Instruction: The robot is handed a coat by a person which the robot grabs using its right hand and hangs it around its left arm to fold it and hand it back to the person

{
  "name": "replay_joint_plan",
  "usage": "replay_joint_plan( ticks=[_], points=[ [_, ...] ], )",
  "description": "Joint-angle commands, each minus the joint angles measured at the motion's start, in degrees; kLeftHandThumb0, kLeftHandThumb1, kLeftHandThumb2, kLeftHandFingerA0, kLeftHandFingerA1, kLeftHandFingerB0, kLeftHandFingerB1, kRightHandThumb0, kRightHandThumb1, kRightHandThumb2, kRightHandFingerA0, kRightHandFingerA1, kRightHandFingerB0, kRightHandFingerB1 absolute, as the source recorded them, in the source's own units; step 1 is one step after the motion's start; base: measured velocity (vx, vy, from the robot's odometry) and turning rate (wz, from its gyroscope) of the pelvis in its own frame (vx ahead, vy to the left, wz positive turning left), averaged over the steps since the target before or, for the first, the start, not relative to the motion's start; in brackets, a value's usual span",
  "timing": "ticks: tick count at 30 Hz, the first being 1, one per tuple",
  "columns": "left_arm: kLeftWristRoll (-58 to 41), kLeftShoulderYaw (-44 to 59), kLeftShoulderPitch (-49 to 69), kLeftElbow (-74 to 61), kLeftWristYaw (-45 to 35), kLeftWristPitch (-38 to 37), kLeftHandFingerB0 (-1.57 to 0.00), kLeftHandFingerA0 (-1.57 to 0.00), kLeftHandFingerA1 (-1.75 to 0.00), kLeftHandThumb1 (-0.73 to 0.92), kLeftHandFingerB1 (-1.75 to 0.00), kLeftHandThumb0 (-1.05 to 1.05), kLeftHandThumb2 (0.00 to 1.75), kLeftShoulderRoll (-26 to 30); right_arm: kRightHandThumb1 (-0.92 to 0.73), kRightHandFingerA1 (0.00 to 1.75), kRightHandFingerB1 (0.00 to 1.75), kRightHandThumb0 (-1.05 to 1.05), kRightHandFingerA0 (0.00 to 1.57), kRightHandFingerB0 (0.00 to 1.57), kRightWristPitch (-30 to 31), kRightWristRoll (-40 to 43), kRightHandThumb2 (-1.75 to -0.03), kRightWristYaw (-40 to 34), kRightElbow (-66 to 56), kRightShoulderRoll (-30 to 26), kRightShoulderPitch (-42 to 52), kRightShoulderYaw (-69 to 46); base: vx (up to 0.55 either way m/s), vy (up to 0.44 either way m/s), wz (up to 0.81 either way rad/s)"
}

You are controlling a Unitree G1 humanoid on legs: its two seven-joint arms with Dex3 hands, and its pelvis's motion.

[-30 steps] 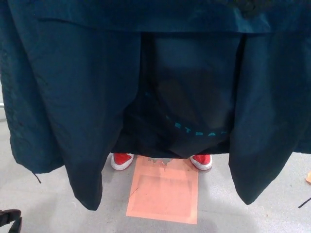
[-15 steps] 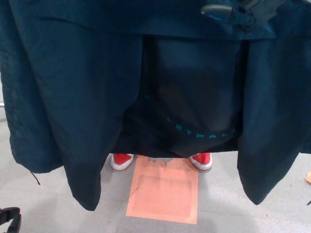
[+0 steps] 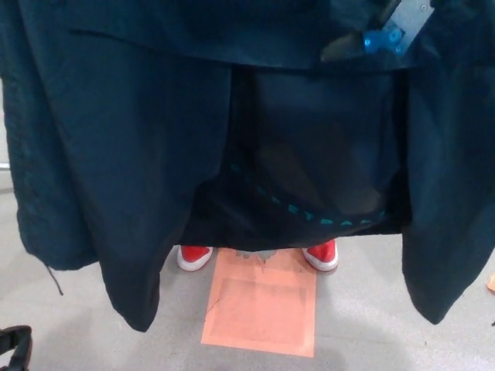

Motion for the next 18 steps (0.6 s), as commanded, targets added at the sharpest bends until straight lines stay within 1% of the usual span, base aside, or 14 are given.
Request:
replay_joint_plan(
  ticks=[1, 4, 5, 6, 7, 10, 11, 12, 13, 14, 15, 16, 17, 18],
  points=[
    [-2.35, 1.1, -0.03, -0.49, -2.4, -0.76, 0.0, -0.14, -0.46, 0.7, -0.37, -0.77, 1.03, 0.66, -0.51, 0.12, 0.0, -0.92, 0.0, 0.0, 1.57, -18.77, -0.94, 1.47, 0.67, 1.07, -2.26, 10.58, 0.0, 0.0, 0.0],
    [-2.4, 1.09, -0.02, -0.54, -2.95, -1.45, -0.02, -0.07, -0.43, 0.7, -0.37, -0.76, 1.04, 0.66, -0.49, 0.08, 0.0, -0.89, 0.0, 0.0, 2.68, -18.61, -0.92, 1.05, 1.29, 1.66, -2.12, 10.66, 0.0, 0.0, 0.0],
    [-2.79, 1.38, -0.15, -0.56, -3.51, -0.94, -0.09, -0.12, -0.28, 0.88, -0.25, -0.73, 0.67, 0.69, -0.49, 0.08, 0.0, -0.89, 0.0, 0.0, 2.76, -18.72, -0.92, 1.09, 1.52, 1.81, -2.19, 10.73, 0.0, 0.0, 0.0],
    [-2.94, 1.49, -0.12, -0.61, -3.84, -0.99, -0.09, -0.12, -0.28, 0.88, -0.26, -0.72, 0.68, 0.69, -0.49, 0.06, 0.0, -0.89, 0.0, 0.0, 2.86, -18.86, -0.92, 1.07, 1.68, 1.95, -2.16, 10.79, 0.0, 0.0, 0.0],
    [-2.71, 1.29, 0.12, -0.74, -3.99, -1.74, -0.03, -0.06, -0.4, 0.7, -0.36, -0.73, 1.04, 0.7, -0.49, 0.05, 0.0, -0.89, 0.0, 0.0, 2.96, -19.11, -0.91, 1.11, 1.73, 2.1, -1.96, 10.91, 0.0, 0.0, 0.0],
    [-2.68, 1.35, 0.16, -0.86, -3.89, -1.71, -0.03, -0.06, -0.41, 0.7, -0.37, -0.73, 1.04, 0.62, -0.49, 0.09, 0.03, -0.88, 0.0, 0.0, 0.93, -20.99, -0.93, 1.01, 1.4, 1.77, -1.64, 11.91, 0.0, 0.0, 0.0],
    [-2.92, 1.59, -0.07, -0.89, -3.52, -0.53, -0.1, -0.12, -0.28, 0.87, -0.26, -0.72, 0.67, 0.41, -0.63, 0.38, 0.3, -0.96, 0.19, 0.15, -2.5, -22.11, -0.6, -2.19, 1.06, 1.15, -0.58, 12.02, 0.0, 0.0, 0.0],
    [-3.06, 1.69, -0.19, -0.89, -4.07, -0.25, -0.03, -0.03, -0.37, 0.7, -0.33, -0.7, 1.03, 0.44, -0.53, 0.6, 0.35, -0.86, 0.74, 0.36, -4.14, -23.56, -0.57, -9.08, 0.42, 0.67, 1.68, 11.01, 0.0, 0.0, 0.0],
    [-3.07, 1.71, -0.2, -0.97, -4.22, -0.12, -0.03, -0.03, -0.38, 0.69, -0.34, -0.7, 1.03, 0.48, -0.49, 0.78, 0.43, -0.65, 0.99, 0.71, -6.53, -26.08, -0.56, -16.61, -0.34, -0.23, 3.64, 10.82, 0.0, 0.0, 0.0],
    [-2.99, 1.65, -0.19, -1.08, -4.12, -0.09, -0.03, -0.03, -0.38, 0.69, -0.33, -0.7, 1.03, 0.53, -0.39, 0.97, 0.6, -0.42, 0.98, 0.67, -9.63, -28.88, -0.83, -24.93, -0.91, -1.31, 5.53, 10.87, 0.0, 0.0, 0.0],
    [-2.92, 1.6, -0.19, -1.13, -4.12, -0.15, -0.03, -0.03, -0.38, 0.69, -0.33, -0.7, 1.03, 0.56, -0.39, 0.97, 0.6, -0.42, 0.98, 0.67, -11.11, -29.89, -0.83, -29.2, -0.95, -1.69, 6.56, 10.57, 0.0, 0.0, 0.0],
    [-2.92, 1.56, -0.21, -1.14, -4.53, -0.43, -0.02, -0.03, -0.37, 0.7, -0.32, -0.69, 1.03, 0.61, -0.45, 1.36, 0.53, -0.34, 0.93, 0.88, -12.11, -29.57, -0.55, -34.8, -0.87, -1.67, 8.39, 8.99, 0.0, 0.0, 0.0],
    [-2.92, 1.55, -0.22, -1.15, -4.71, -0.55, -0.02, -0.03, -0.37, 0.7, -0.32, -0.69, 1.03, 0.63, -0.45, 1.36, 0.53, -0.34, 0.93, 0.88, -12.49, -29.43, -0.55, -37.01, -0.81, -1.63, 9.13, 8.32, 0.0, 0.0, 0.0],
    [-2.91, 1.54, -0.05, -1.27, -4.87, -1.1, -0.03, -0.03, -0.39, 0.69, -0.32, -0.71, 1.03, 0.64, -0.48, 1.67, 0.63, -0.25, 0.84, 0.91, -14.55, -29.81, -0.55, -43.99, 0.27, -1.77, 10.56, 7.49, 0.0, 0.0, 0.0]
  ],
)
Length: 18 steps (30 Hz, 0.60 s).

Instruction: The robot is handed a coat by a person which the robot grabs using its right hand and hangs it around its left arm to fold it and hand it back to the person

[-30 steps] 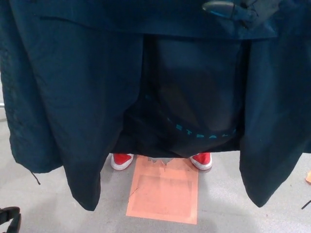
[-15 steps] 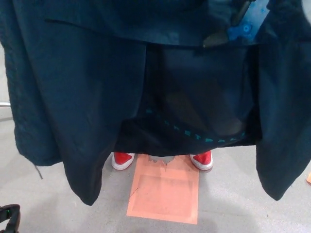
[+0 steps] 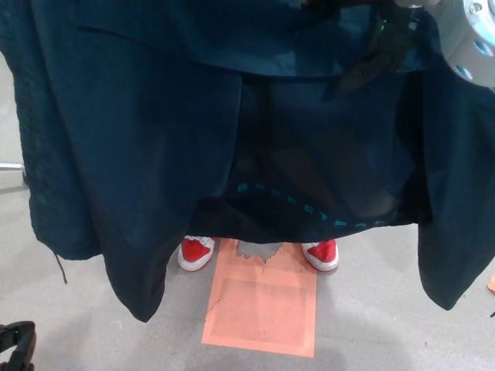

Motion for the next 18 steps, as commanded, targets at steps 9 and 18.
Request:
replay_joint_plan(
  ticks=[9, 18],
  points=[
    [-2.5, 0.9, -0.33, -1.38, -3.39, -0.97, -0.02, -0.03, -0.4, 0.72, -0.31, -0.68, 1.05, 0.55, -0.59, 1.75, 1.33, -0.22, 0.8, 0.68, -13.12, -6.99, -0.56, -45.42, 2.05, -1.31, 15.5, -11.56, 0.0, 0.0, 0.0],
    [-3.57, 1.94, 0.3, -1.27, -4.62, -1.43, 0.0, -0.11, -0.46, 0.73, -0.3, -0.73, 1.03, 0.34, -0.82, 1.56, 1.19, -0.39, 0.91, 0.83, -10.39, 0.54, -0.69, -46.71, 2.08, 3.91, 20.37, -23.1, 0.0, 0.0, 0.0]
  ],
)
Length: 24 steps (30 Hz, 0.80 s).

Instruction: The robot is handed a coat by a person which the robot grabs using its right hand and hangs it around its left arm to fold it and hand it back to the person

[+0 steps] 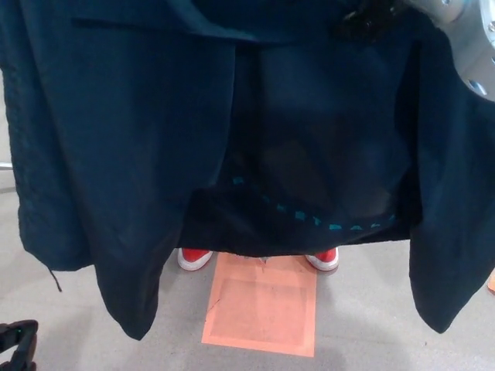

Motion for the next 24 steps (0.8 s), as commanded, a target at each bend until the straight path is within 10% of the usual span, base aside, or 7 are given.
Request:
replay_joint_plan(
  ticks=[1, 4, 5, 17, 20, 23, 24],
  points=[
    [-3.51, 1.94, 0.27, -0.93, -3.14, -1.28, 0.0, -0.09, -0.45, 0.73, -0.3, -0.73, 1.03, 0.36, -0.87, 1.36, 1.09, -0.39, 0.96, 0.88, -6.01, 1.14, -0.67, -27.06, 2.92, 3.3, 13.1, -14.05, 0.0, 0.0, 0.0],
    [-3.36, 2.01, 0.25, -1.12, -2.71, -1.68, -0.08, -0.16, -0.32, 0.87, -0.22, -0.7, 0.68, 0.23, -0.73, 0.73, 0.62, -0.36, 0.73, 0.51, -5.7, 3.3, -1.11, -25.91, 2.93, 4.87, 13.35, -17.44, 0.0, 0.0, 0.0],
    [-3.43, 2.06, 0.19, -1.19, -2.78, -1.61, 0.0, -0.14, -0.47, 0.71, -0.34, -0.72, 1.03, 0.18, -0.92, 0.92, 0.55, -0.4, 0.81, 0.65, -5.81, 3.89, -0.67, -25.98, 2.97, 5.23, 13.38, -18.34, 0.0, 0.0, 0.0],
    [-2.43, -1.73, 2.28, -8.14, -7.81, -7.8, 0.0, 0.0, -0.48, 0.58, -0.47, -0.35, 1.12, -1.86, -0.89, 1.75, 1.54, -0.39, 0.77, 0.59, -9.74, 9.78, -0.67, -25.12, 8.28, 12.18, 7.84, -30.52, 0.0, 0.0, 0.0],
    [-5.23, -3.64, 5.69, -18.49, -14.72, -9.17, -0.23, -0.24, -0.35, 0.85, -0.32, -0.68, 0.66, -3.66, -0.73, 1.18, 1.05, -0.41, 0.98, 0.78, -9.1, 9.35, -1.11, -24.62, 11.13, 13.59, 2.34, -32.31, 0.0, 0.0, 0.0],
    [-7.39, -5.81, 9.87, -30.2, -17.49, -6.3, -0.18, -0.25, -0.35, 0.84, -0.31, -0.7, 0.65, -5.14, -0.87, 1.67, 1.44, -0.43, 0.83, 0.67, -5.64, 10.42, -0.67, -24.16, 13.74, 15.64, -2.45, -34.51, 0.0, 0.0, 0.0],
    [-7.43, -8.0, 11.97, -36.07, -19.11, -5.5, 0.0, 0.0, -0.47, 0.55, -0.48, -0.36, 1.11, -5.09, -0.89, 1.75, 1.61, -0.44, 0.79, 0.61, -4.21, 10.59, -0.66, -24.48, 14.95, 16.48, -4.81, -35.06, 0.0, 0.0, 0.0]
  ],
)
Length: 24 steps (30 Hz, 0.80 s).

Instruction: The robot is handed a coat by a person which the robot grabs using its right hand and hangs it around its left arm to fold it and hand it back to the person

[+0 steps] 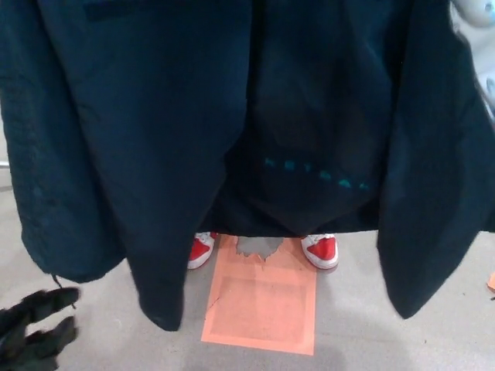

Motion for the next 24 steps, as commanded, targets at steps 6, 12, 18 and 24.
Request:
replay_joint_plan(
  ticks=[6, 12, 18, 24],
  points=[
    [-5.36, -13.69, 14.01, -41.21, -16.0, 4.63, 0.0, 0.0, -0.47, 0.55, -0.48, -0.36, 1.11, 1.26, -0.9, 1.75, 1.67, -0.41, 0.85, 0.6, 6.11, 6.45, -0.66, -4.8, 8.63, 6.1, -16.99, -7.47, 0.0, 0.0, 0.0],
    [-6.77, -22.23, 14.32, -61.44, -21.11, 9.32, 0.0, 0.0, -0.47, 0.58, -0.48, -0.35, 1.13, 5.9, -0.87, 1.75, 1.48, -0.41, 0.82, 0.71, 4.41, 7.09, -0.66, -5.87, 13.68, 8.07, -22.62, -8.36, 0.0, 0.0, 0.0],
    [-7.83, -27.53, 10.77, -67.85, -22.27, 15.37, -0.06, -0.1, -0.43, 0.75, -0.35, -0.79, 1.0, 5.71, -0.87, 1.73, 1.41, -0.41, 0.82, 0.73, 3.96, 5.97, -0.66, -6.66, 17.36, 9.22, -25.99, -7.76, 0.0, 0.0, 0.0],
    [-5.08, -32.83, 5.08, -69.02, -20.92, 19.84, -0.01, -0.12, -0.47, 0.75, -0.38, -0.78, 1.09, 3.62, -0.86, 1.35, 1.12, -0.42, 0.9, 0.8, 1.94, 5.09, -0.67, -8.71, 22.0, 11.57, -28.87, -7.0, 0.0, 0.0, 0.0]
  ],
)
